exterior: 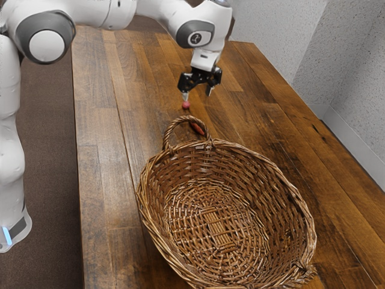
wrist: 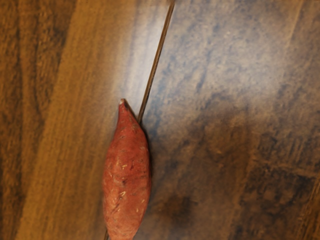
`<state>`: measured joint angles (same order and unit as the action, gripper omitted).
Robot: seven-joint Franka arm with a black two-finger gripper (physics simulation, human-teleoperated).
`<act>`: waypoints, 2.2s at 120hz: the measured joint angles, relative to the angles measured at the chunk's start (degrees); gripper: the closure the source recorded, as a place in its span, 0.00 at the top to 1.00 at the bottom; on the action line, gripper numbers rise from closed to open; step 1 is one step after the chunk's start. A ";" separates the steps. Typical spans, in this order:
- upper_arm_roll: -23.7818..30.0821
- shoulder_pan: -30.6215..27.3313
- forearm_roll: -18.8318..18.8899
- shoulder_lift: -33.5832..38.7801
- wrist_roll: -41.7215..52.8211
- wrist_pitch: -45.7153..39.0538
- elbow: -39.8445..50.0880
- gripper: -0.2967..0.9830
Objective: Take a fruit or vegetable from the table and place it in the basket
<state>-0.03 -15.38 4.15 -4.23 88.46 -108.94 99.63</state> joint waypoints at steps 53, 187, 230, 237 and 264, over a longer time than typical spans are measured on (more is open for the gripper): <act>-0.12 -0.65 -4.54 -2.57 11.38 -5.44 2.62 0.76; -0.14 -2.02 -7.65 -10.69 12.36 -8.46 2.52 0.76; -0.14 -2.02 -7.59 -10.81 11.01 -8.95 2.44 0.58; -0.14 -2.02 -7.59 -10.80 10.74 -8.97 2.40 0.51; -0.15 -2.02 -7.67 -10.75 9.59 -9.02 2.23 0.37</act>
<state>-0.18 -17.40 -3.52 -14.98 98.05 -117.97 101.86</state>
